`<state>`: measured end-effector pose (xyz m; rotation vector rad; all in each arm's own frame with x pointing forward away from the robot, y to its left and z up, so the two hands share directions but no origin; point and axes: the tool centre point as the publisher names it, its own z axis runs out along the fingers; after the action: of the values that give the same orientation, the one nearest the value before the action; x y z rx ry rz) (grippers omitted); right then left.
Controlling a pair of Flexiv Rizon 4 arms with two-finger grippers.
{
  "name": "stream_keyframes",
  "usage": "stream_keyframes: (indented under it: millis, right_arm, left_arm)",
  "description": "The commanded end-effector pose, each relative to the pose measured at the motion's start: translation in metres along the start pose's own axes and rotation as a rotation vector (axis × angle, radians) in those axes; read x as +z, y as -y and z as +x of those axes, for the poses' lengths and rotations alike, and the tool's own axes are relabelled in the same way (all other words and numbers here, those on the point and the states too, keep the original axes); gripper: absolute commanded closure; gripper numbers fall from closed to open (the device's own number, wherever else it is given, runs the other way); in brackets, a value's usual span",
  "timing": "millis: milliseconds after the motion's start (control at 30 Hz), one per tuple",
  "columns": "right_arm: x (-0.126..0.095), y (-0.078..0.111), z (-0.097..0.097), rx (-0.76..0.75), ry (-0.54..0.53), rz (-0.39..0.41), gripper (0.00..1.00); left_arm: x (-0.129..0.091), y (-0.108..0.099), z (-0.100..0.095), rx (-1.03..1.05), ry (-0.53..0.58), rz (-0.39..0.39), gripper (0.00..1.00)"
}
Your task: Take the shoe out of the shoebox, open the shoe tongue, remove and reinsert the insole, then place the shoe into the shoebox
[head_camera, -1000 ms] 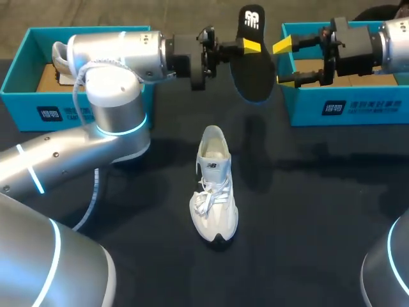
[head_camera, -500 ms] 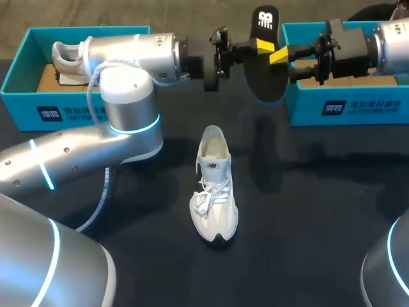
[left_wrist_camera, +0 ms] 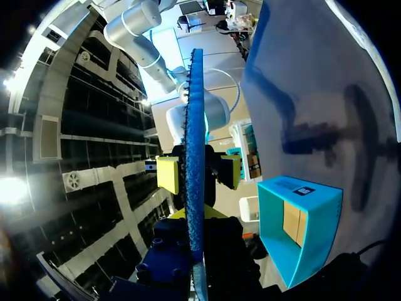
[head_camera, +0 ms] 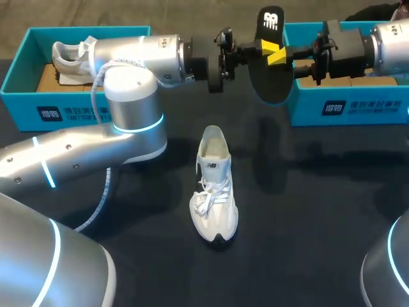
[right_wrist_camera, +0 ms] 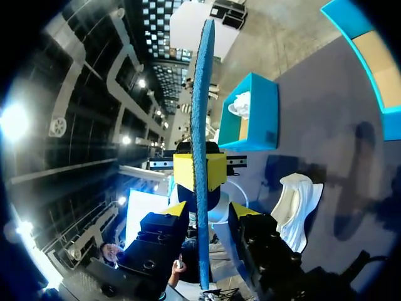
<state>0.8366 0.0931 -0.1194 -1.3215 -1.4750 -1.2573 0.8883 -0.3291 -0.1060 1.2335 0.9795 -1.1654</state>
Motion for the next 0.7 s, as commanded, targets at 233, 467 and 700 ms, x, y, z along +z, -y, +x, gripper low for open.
stream_keyframes:
  millis: [233,467,700]
  right_arm:
    - [0.002,-0.002,-0.002,-0.001,-0.011,-0.003,1.0]
    - [0.002,-0.001,-0.003,-0.026,-0.051,-0.027,1.0]
    - [-0.004,0.002,-0.01,-0.093,-0.09,-0.068,1.0]
  left_arm:
    - [0.004,0.002,0.002,-0.001,0.01,-0.008,1.0]
    - [0.002,0.002,0.003,-0.005,0.002,-0.019,0.0]
    - [-0.013,0.0,0.0,0.0,-0.009,0.022,0.0]
